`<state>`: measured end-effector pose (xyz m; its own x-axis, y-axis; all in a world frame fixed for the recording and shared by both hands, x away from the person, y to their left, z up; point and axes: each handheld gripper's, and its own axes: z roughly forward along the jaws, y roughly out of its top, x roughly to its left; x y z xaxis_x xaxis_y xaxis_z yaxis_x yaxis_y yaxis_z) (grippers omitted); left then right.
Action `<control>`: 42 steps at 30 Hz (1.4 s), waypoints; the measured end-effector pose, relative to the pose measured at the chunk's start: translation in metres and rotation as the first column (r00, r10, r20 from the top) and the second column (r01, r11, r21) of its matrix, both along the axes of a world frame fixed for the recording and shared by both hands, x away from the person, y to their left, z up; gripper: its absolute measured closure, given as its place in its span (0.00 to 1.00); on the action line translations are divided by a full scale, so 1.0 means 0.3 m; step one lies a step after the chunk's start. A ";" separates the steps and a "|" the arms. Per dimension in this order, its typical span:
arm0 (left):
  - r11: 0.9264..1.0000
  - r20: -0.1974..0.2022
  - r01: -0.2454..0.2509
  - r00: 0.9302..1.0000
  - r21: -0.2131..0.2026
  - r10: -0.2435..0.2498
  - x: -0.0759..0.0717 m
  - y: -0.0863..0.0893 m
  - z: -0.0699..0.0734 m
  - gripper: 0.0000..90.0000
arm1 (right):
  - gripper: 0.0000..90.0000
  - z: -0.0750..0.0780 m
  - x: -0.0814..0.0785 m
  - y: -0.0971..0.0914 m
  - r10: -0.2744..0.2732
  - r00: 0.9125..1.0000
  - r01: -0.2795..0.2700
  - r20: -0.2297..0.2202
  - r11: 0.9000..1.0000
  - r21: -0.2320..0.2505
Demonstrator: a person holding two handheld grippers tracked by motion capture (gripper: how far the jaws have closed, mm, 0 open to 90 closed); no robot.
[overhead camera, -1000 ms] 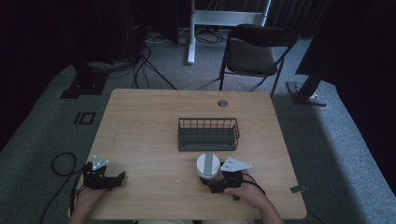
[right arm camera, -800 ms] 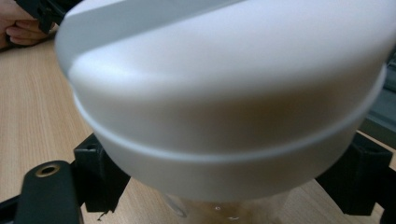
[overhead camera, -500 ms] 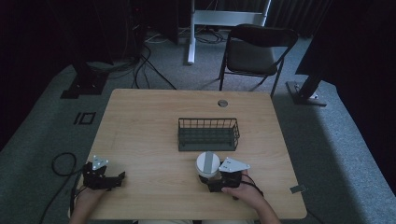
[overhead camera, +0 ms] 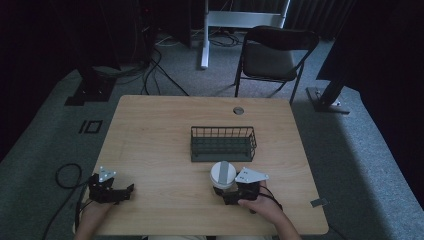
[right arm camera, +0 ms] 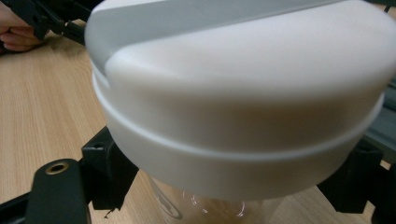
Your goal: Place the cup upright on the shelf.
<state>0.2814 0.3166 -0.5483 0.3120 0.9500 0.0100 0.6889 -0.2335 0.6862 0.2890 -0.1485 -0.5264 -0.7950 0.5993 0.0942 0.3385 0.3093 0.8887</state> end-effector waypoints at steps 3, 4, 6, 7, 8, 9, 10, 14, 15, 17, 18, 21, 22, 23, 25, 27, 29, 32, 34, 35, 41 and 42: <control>1.000 0.000 0.000 1.000 0.000 0.000 0.000 0.000 0.000 0.00 | 0.20 0.015 0.001 -0.003 0.000 1.000 0.000 0.001 1.000 0.010; 1.000 0.000 0.000 1.000 0.000 0.000 0.000 0.000 0.000 0.00 | 0.20 0.021 0.001 -0.004 -0.005 1.000 0.005 -0.008 1.000 0.023; 1.000 0.000 0.000 1.000 0.000 0.000 0.000 0.000 0.000 0.00 | 0.20 0.033 0.002 -0.008 -0.006 1.000 0.007 -0.012 0.999 0.035; 1.000 0.000 0.000 1.000 0.000 0.000 0.000 0.000 0.000 0.00 | 0.20 0.039 0.002 -0.010 -0.007 1.000 0.007 -0.012 0.999 0.038; 1.000 0.000 0.000 1.000 0.000 0.000 0.000 0.000 0.000 0.00 | 0.20 0.047 0.003 -0.012 -0.008 1.000 0.008 -0.014 0.999 0.041; 1.000 0.000 0.000 1.000 0.000 0.000 0.000 0.000 0.000 0.00 | 0.20 0.053 0.003 -0.014 -0.012 1.000 0.012 -0.006 0.999 0.043; 1.000 0.000 -0.001 1.000 -0.001 0.001 0.000 0.000 0.000 0.00 | 0.20 0.060 0.005 -0.016 -0.013 1.000 0.013 0.000 0.999 0.043; 1.000 0.000 -0.001 1.000 -0.001 0.001 0.000 0.000 0.000 0.00 | 0.20 0.086 0.013 -0.027 -0.041 0.999 0.040 0.018 0.997 0.059; 1.000 0.000 0.000 1.000 0.000 0.000 0.000 0.000 0.000 0.00 | 0.20 0.091 0.016 -0.029 -0.049 0.999 0.048 0.023 0.997 0.066; 1.000 0.000 0.000 1.000 0.000 0.000 0.000 0.000 0.000 0.00 | 0.20 0.102 0.020 -0.032 -0.056 0.998 0.054 0.025 0.996 0.069; 1.000 0.000 0.000 1.000 0.000 0.000 0.000 0.000 0.000 0.00 | 0.20 0.108 0.021 -0.033 -0.061 0.998 0.059 0.030 0.996 0.070; 1.000 0.000 0.000 1.000 0.000 0.000 0.000 0.000 0.000 0.00 | 0.20 0.126 0.024 -0.035 -0.069 0.997 0.065 0.042 0.995 0.082; 1.000 0.000 -0.001 1.000 -0.001 0.001 0.000 0.000 0.000 0.00 | 0.20 0.132 0.025 -0.035 -0.071 0.996 0.067 0.050 0.994 0.089; 1.000 0.000 0.000 1.000 0.000 0.000 0.000 0.000 0.000 0.00 | 0.20 0.137 0.028 -0.035 -0.075 0.996 0.070 0.052 0.993 0.094; 1.000 0.000 0.000 1.000 0.000 0.000 0.000 0.000 0.000 0.00 | 0.20 0.147 0.033 -0.034 -0.083 0.995 0.078 0.051 0.992 0.097; 1.000 0.000 0.000 1.000 0.000 0.000 0.000 0.000 0.000 0.00 | 0.20 0.159 0.040 -0.034 -0.086 0.995 0.080 0.056 0.992 0.099; 1.000 0.000 0.000 1.000 0.000 0.000 0.000 0.000 0.000 0.00 | 0.20 0.175 0.043 -0.033 -0.087 0.995 0.081 0.055 0.991 0.110; 1.000 0.000 0.000 1.000 0.000 0.000 0.000 0.000 0.000 0.00 | 0.20 0.203 0.051 -0.030 -0.088 0.994 0.080 0.062 0.990 0.116; 1.000 0.000 0.000 1.000 0.000 0.000 0.000 0.000 0.000 0.00 | 0.20 0.222 0.057 -0.027 -0.099 0.992 0.090 0.073 0.989 0.115; 1.000 0.000 0.000 1.000 0.000 0.000 0.000 0.000 0.000 0.00 | 0.20 0.231 0.062 -0.026 -0.101 0.992 0.093 0.075 0.990 0.109; 1.000 0.000 0.000 1.000 0.000 0.000 0.000 0.000 0.000 0.00 | 0.20 0.271 0.096 -0.023 -0.152 0.985 0.143 0.080 0.983 0.118; 1.000 0.000 0.000 1.000 0.000 0.000 0.000 0.000 0.000 0.00 | 0.20 0.276 0.102 -0.023 -0.168 0.982 0.157 0.082 0.980 0.121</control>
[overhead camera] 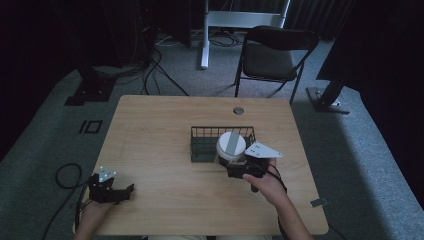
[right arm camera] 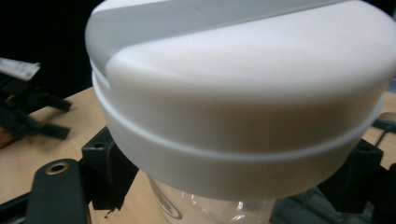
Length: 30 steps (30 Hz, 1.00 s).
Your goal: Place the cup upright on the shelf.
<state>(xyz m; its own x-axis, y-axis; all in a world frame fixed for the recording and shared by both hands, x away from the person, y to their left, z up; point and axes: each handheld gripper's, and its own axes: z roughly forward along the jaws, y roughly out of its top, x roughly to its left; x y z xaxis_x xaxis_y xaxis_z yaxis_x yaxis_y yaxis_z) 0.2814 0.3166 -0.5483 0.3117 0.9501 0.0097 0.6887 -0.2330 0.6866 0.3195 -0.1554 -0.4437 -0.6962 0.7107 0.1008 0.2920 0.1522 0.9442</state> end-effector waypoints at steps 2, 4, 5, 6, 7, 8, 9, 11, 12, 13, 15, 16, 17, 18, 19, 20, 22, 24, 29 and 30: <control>1.000 0.001 -0.001 1.000 -0.001 0.001 0.000 0.000 0.000 0.00 | 0.20 0.008 0.013 0.000 -0.023 1.000 0.023 -0.001 1.000 -0.008; 1.000 -0.001 0.001 1.000 0.001 -0.001 0.000 0.000 0.000 0.00 | 0.20 0.013 0.029 0.000 -0.061 0.998 0.062 0.009 0.998 -0.023; 1.000 -0.001 0.001 1.000 0.001 0.000 0.000 0.000 0.000 0.00 | 0.20 0.014 0.037 0.001 -0.083 0.996 0.084 0.014 0.996 -0.023; 1.000 -0.001 0.001 1.000 0.001 -0.001 0.000 0.000 0.000 0.00 | 0.20 0.016 0.044 0.001 -0.102 0.995 0.102 0.016 0.995 -0.015; 1.000 -0.001 0.001 1.000 0.001 -0.001 0.000 0.000 0.000 0.00 | 0.20 0.018 0.050 0.003 -0.116 0.993 0.117 0.026 0.993 -0.023; 1.000 0.000 0.001 1.000 0.002 -0.001 0.000 0.000 0.000 0.00 | 0.20 0.021 0.056 0.006 -0.136 0.990 0.137 0.038 0.990 -0.027; 1.000 0.000 0.001 1.000 0.001 -0.001 0.000 0.000 0.000 0.00 | 0.20 0.024 0.062 0.008 -0.153 0.987 0.154 0.041 0.988 -0.018; 1.000 0.000 0.001 1.000 0.001 -0.001 0.000 0.000 0.000 0.00 | 0.20 0.031 0.075 0.012 -0.175 0.984 0.176 0.038 0.984 -0.008; 1.000 -0.001 0.001 1.000 0.001 -0.001 0.000 0.000 0.000 0.00 | 0.20 0.034 0.083 0.014 -0.193 0.980 0.193 0.042 0.981 -0.008; 1.000 -0.001 0.001 1.000 0.001 -0.001 0.000 0.000 0.000 0.00 | 0.20 0.037 0.090 0.017 -0.204 0.978 0.204 0.036 0.979 -0.009; 1.000 -0.001 0.001 1.000 0.001 -0.001 0.000 0.000 0.000 0.00 | 0.20 0.041 0.108 0.021 -0.233 0.972 0.233 0.027 0.972 -0.008; 1.000 -0.001 0.001 1.000 0.001 -0.001 0.000 0.000 0.000 0.00 | 0.20 0.042 0.116 0.023 -0.244 0.969 0.245 0.025 0.970 -0.012; 1.000 -0.001 0.001 1.000 0.001 -0.001 0.000 0.000 0.000 0.00 | 0.20 0.043 0.125 0.026 -0.253 0.967 0.254 0.020 0.967 -0.007; 1.000 -0.001 0.001 1.000 0.001 -0.001 0.000 0.000 0.000 0.00 | 0.20 0.043 0.133 0.027 -0.265 0.964 0.265 0.011 0.964 0.000; 1.000 -0.001 0.001 1.000 0.002 -0.001 0.000 0.000 0.000 0.00 | 0.20 0.041 0.141 0.030 -0.278 0.961 0.278 0.013 0.961 -0.003; 1.000 -0.001 0.001 1.000 0.001 -0.001 0.000 0.000 0.000 0.00 | 0.20 0.040 0.147 0.032 -0.292 0.956 0.292 0.019 0.956 -0.010; 1.000 -0.001 0.001 1.000 0.001 -0.001 0.000 0.000 0.000 0.00 | 0.20 0.038 0.160 0.036 -0.310 0.951 0.310 0.011 0.951 0.000; 1.000 -0.001 0.001 1.000 0.002 -0.001 0.000 0.000 0.000 0.00 | 0.20 0.037 0.164 0.038 -0.321 0.947 0.321 0.016 0.947 -0.009; 1.000 -0.001 0.001 1.000 0.001 -0.001 0.000 0.000 0.000 0.00 | 0.20 0.034 0.181 0.061 -0.379 0.925 0.379 -0.002 0.925 -0.013; 1.000 -0.001 0.001 1.000 0.001 -0.001 0.000 0.000 0.000 0.00 | 0.20 0.034 0.183 0.068 -0.387 0.922 0.387 0.003 0.922 -0.024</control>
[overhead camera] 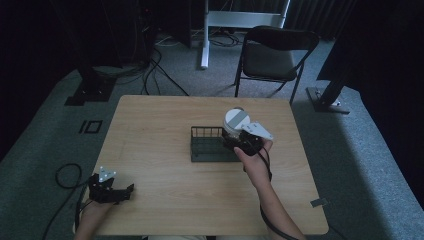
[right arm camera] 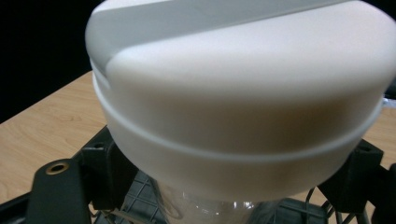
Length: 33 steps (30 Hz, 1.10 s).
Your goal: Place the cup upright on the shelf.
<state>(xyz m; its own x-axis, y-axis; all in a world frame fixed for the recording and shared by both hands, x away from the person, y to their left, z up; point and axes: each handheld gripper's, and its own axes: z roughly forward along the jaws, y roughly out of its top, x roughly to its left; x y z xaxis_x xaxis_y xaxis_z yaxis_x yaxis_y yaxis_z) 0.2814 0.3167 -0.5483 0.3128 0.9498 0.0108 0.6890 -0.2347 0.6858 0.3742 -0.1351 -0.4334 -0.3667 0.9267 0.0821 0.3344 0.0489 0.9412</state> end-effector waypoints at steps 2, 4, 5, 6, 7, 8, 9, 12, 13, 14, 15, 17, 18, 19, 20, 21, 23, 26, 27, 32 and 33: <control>1.000 0.000 0.000 1.000 0.000 0.000 0.000 0.000 0.000 0.00 | 0.20 0.000 0.002 0.016 -0.019 1.000 0.019 -0.006 1.000 -0.005; 1.000 0.000 0.000 1.000 0.000 0.000 0.000 0.000 0.000 0.00 | 0.20 -0.002 0.007 0.032 -0.032 0.999 0.032 -0.015 0.999 -0.010; 1.000 0.000 0.000 1.000 0.000 0.000 0.000 0.000 0.000 0.00 | 0.20 -0.003 0.010 0.040 -0.049 0.999 0.049 -0.015 0.999 -0.020; 1.000 0.000 0.000 1.000 0.000 0.000 0.000 0.000 0.000 0.00 | 0.20 -0.005 0.015 0.046 -0.057 0.998 0.056 -0.019 0.998 -0.024; 1.000 0.000 -0.001 1.000 0.000 0.001 0.000 0.000 0.000 0.00 | 0.20 -0.006 0.020 0.051 -0.064 0.998 0.063 -0.026 0.998 -0.021; 1.000 0.000 -0.002 1.000 -0.002 0.002 0.000 -0.001 0.000 0.00 | 0.20 -0.009 0.024 0.057 -0.075 0.997 0.074 -0.026 0.997 -0.029; 1.000 0.000 -0.002 1.000 -0.002 0.002 0.000 -0.001 0.000 0.00 | 0.20 -0.012 0.029 0.064 -0.086 0.996 0.085 -0.022 0.995 -0.043; 1.000 0.000 -0.002 1.000 -0.002 0.002 0.000 -0.001 0.000 0.00 | 0.20 -0.023 0.040 0.079 -0.116 0.992 0.114 -0.041 0.992 -0.052; 1.000 0.001 -0.001 1.000 -0.001 0.001 0.000 0.000 0.000 0.00 | 0.20 -0.028 0.043 0.083 -0.128 0.991 0.125 -0.048 0.991 -0.050; 1.000 0.000 -0.001 1.000 -0.001 0.001 0.000 0.000 0.000 0.00 | 0.20 -0.033 0.046 0.085 -0.133 0.990 0.130 -0.056 0.990 -0.050; 1.000 0.001 -0.001 1.000 -0.001 0.001 0.000 0.000 0.000 0.00 | 0.20 -0.039 0.049 0.089 -0.143 0.988 0.139 -0.059 0.988 -0.064; 1.000 0.001 -0.001 1.000 -0.001 0.001 0.000 0.000 0.000 0.00 | 0.20 -0.051 0.054 0.093 -0.152 0.986 0.148 -0.074 0.987 -0.063; 1.000 0.001 -0.001 1.000 -0.001 0.001 0.000 0.000 0.000 0.00 | 0.20 -0.057 0.057 0.096 -0.152 0.985 0.147 -0.083 0.987 -0.068; 1.000 0.001 -0.001 1.000 -0.001 0.001 0.000 0.000 0.000 0.00 | 0.20 -0.063 0.058 0.100 -0.164 0.983 0.157 -0.076 0.983 -0.090; 1.000 0.000 -0.001 1.000 0.000 0.001 0.000 0.000 0.000 0.00 | 0.20 -0.069 0.058 0.104 -0.174 0.982 0.166 -0.073 0.981 -0.100; 1.000 0.000 -0.001 1.000 0.000 0.001 0.000 0.000 0.000 0.00 | 0.20 -0.073 0.060 0.105 -0.170 0.981 0.163 -0.094 0.984 -0.078; 1.000 0.000 -0.001 1.000 -0.001 0.001 0.000 0.000 0.000 0.00 | 0.20 -0.080 0.062 0.110 -0.175 0.979 0.166 -0.102 0.982 -0.086; 1.000 0.000 -0.001 1.000 -0.001 0.001 0.000 0.000 0.000 0.00 | 0.20 -0.088 0.069 0.117 -0.178 0.977 0.168 -0.117 0.982 -0.092; 1.000 0.000 -0.001 1.000 -0.001 0.001 0.000 0.000 0.000 0.00 | 0.20 -0.092 0.070 0.120 -0.182 0.976 0.171 -0.117 0.981 -0.095; 1.000 0.001 -0.002 1.000 -0.001 0.002 0.000 0.000 0.000 0.00 | 0.20 -0.109 0.081 0.130 -0.182 0.975 0.167 -0.125 0.979 -0.121; 1.000 0.000 -0.001 1.000 -0.001 0.001 0.000 0.000 0.000 0.00 | 0.20 -0.112 0.084 0.131 -0.183 0.974 0.167 -0.132 0.978 -0.123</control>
